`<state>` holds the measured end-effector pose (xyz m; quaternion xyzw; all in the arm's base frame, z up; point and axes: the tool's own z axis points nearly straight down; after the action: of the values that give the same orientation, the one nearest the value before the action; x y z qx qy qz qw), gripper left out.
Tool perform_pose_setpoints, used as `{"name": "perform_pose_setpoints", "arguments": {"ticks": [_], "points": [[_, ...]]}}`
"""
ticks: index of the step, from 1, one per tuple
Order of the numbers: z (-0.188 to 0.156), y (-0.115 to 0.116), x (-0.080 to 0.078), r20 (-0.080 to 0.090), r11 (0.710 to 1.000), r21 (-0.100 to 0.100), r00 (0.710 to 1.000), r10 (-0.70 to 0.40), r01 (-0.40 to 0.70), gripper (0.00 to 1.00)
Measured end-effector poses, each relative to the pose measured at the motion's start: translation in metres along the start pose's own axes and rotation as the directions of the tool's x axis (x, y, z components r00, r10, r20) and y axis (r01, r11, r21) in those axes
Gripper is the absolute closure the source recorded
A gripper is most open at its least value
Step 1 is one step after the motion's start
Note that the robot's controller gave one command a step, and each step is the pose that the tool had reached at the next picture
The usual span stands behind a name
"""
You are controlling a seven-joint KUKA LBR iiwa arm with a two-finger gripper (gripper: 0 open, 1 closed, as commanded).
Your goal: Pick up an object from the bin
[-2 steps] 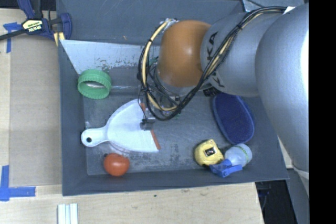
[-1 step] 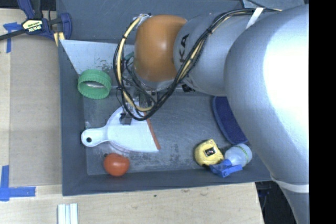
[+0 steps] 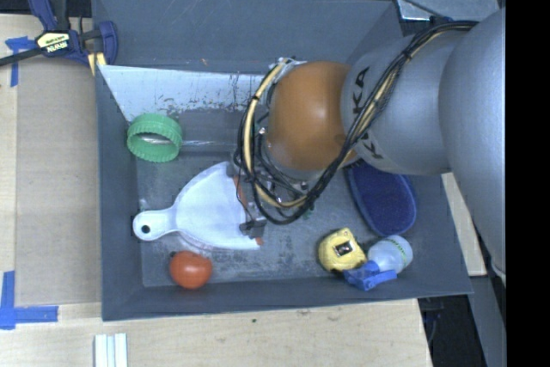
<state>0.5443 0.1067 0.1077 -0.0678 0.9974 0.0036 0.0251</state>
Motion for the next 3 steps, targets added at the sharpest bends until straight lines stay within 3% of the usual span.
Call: {"name": "perform_pose_setpoints", "arguments": {"ticks": [1, 2, 3], "points": [[0.042, 0.018, -0.056, 0.005, 0.998, -0.001, 0.998, 0.063, -0.063, 0.0], [0.039, 0.017, -0.056, 0.007, 0.998, -0.001, 0.998, 0.064, -0.064, 1.0], [-0.035, 0.044, -0.058, 0.019, 0.999, -0.003, 0.999, 0.038, -0.038, 1.0]]}}
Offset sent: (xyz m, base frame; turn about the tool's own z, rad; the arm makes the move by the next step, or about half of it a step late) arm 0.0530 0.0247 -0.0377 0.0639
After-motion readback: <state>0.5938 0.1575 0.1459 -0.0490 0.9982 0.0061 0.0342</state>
